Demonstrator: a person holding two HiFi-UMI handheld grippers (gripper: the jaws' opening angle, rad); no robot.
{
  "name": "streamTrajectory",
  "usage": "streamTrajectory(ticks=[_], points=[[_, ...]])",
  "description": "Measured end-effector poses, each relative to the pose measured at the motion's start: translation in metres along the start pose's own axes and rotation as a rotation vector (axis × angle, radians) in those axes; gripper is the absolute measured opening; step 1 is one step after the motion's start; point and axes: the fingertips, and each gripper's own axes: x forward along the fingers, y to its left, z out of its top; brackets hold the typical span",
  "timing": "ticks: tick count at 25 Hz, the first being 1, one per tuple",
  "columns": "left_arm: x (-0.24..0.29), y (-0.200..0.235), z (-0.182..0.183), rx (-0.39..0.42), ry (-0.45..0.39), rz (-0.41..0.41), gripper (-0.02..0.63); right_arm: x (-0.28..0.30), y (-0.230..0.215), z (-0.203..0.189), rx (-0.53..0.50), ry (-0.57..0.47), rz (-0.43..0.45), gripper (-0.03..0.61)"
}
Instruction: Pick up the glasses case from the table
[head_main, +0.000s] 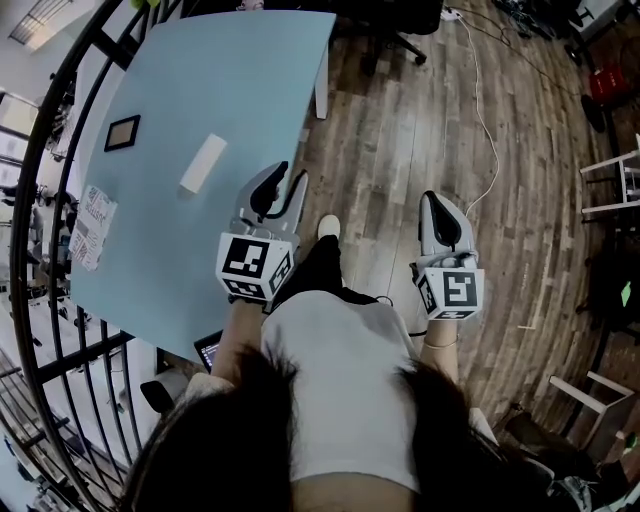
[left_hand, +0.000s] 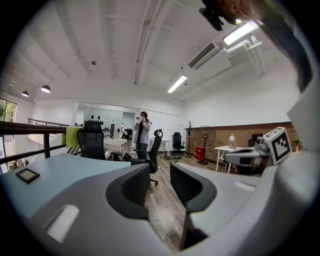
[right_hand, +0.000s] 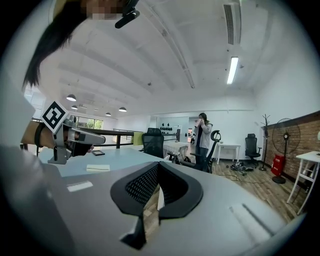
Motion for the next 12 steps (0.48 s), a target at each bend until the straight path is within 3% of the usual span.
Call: streamTrajectory(ticks=[4, 12], points=[[0.037, 0.022, 0.007, -0.004, 0.008, 0.008, 0.167, 0.040, -0.017, 0.004, 0.000, 0.007, 0.005, 0.003], [0.098, 0.072, 0.021, -0.013, 0.006, 0.044, 0.173, 0.126, -0.031, 0.017, -0.023, 0.016, 0.053, 0.002]])
